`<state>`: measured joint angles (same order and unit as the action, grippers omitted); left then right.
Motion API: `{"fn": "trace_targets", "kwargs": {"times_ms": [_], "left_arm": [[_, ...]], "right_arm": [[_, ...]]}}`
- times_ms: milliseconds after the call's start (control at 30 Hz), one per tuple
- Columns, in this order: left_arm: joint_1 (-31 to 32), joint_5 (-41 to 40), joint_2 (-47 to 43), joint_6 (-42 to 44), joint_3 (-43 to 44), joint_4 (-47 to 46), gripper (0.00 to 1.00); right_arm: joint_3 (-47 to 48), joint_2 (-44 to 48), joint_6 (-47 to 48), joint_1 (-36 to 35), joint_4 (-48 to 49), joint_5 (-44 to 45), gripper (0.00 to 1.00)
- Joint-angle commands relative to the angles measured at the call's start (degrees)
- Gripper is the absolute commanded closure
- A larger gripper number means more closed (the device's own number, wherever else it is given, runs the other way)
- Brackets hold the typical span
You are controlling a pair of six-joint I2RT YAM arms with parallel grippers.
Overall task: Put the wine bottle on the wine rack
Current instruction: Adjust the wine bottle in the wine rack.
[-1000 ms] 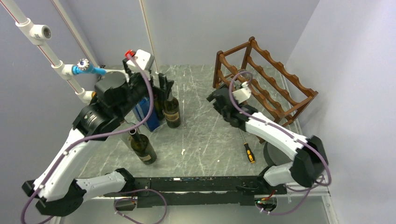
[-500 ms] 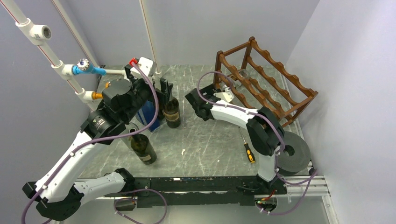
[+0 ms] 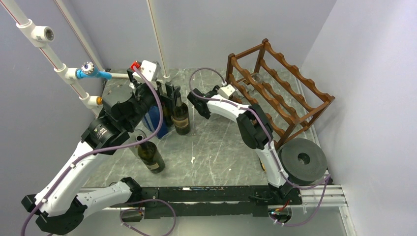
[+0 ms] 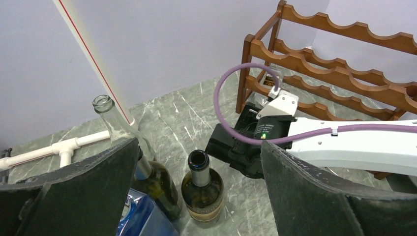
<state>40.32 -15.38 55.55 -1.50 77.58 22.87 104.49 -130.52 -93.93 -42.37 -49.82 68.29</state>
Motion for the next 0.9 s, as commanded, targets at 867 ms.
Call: {"fn": "trace_targets", "kwargs": {"times_ms": [867], "left_arm": [[-2.18, 5.95, 4.97, -3.17, 1.76, -0.57, 0.01]], "right_arm": [[-15.71, 9.72, 93.26, 3.82, 37.23, -24.55, 0.26]]}}
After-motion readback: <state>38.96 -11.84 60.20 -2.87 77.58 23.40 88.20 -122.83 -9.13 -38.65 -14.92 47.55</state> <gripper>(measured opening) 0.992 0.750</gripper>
